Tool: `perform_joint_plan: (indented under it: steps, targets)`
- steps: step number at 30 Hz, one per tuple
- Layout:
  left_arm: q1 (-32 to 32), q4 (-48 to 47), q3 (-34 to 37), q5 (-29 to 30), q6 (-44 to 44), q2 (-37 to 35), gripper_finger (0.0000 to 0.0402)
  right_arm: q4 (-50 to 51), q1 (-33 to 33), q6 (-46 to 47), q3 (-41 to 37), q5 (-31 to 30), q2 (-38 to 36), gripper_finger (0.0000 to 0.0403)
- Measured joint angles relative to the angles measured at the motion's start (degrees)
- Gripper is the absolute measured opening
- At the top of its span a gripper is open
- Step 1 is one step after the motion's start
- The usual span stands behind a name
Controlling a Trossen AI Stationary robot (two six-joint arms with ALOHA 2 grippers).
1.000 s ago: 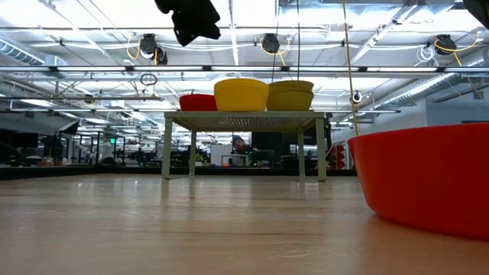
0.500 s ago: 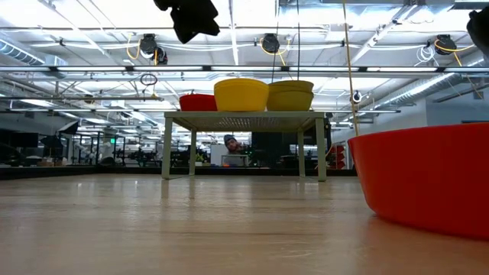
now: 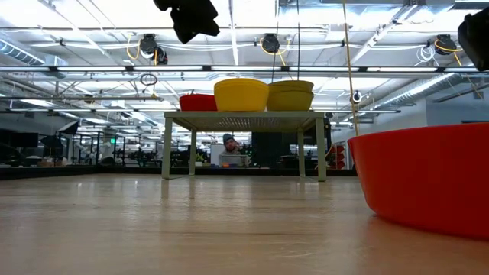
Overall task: Pick & Place Mini bowls
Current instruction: Stack the yellow bowl on the yellow bowl on the shelf
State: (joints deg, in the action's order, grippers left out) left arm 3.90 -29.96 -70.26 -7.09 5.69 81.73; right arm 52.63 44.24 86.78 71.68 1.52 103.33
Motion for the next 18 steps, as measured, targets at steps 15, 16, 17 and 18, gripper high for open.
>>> perform_joint_plan:
  steps: [15,16,17,18]
  targets:
    - [0.0,-0.54,0.02,-0.16,1.32,-0.01,0.0159,21.1,-4.37,-3.67,0.02,-20.33,-7.03,0.0001]
    - [0.0,-0.73,0.02,-0.17,1.64,-0.02,0.0159,20.67,-4.77,-4.43,0.04,-25.26,-8.31,0.0001]
    - [0.0,-0.83,0.02,-0.17,2.0,-0.02,0.0159,20.2,-5.13,-5.39,0.04,-30.8,-9.73,0.0001]
    - [0.0,-0.84,0.02,-0.17,2.16,-0.02,0.0159,19.7,-5.53,-6.78,0.04,-37.07,-11.03,0.0001]
